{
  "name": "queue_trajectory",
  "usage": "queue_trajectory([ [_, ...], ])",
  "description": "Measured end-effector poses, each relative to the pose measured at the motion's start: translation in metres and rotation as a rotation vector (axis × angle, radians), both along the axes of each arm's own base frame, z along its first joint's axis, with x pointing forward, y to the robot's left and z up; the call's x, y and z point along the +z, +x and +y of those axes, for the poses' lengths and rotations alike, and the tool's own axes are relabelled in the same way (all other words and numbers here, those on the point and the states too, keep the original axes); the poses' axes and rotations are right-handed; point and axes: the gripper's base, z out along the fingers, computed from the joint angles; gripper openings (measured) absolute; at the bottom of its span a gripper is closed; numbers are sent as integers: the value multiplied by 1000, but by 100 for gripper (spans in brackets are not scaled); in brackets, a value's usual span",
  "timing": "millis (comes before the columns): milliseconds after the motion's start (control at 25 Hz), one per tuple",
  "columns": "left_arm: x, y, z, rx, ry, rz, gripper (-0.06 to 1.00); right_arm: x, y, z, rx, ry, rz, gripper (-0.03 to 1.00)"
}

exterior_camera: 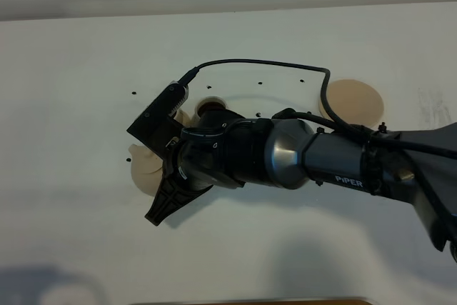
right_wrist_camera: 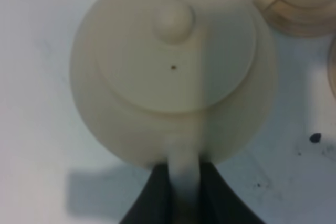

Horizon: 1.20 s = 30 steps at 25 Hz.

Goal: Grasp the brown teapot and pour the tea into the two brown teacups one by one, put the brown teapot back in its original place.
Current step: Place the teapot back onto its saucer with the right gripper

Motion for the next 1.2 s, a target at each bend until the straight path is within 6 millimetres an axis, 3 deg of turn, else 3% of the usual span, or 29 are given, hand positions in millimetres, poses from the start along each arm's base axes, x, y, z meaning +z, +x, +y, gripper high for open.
queue_trajectory([
  [360,0,0,0,0,0,1,50,71,0,-27,-46,-4,-60,8],
  [560,0,0,0,0,0,0,50,93,24,-63,-152,-9,-82,8],
  [920,0,0,0,0,0,0,50,95,83,-154,-433,-52,-66,8],
  [1200,0,0,0,0,0,0,50,80,99,-210,-587,-70,-12,8],
])
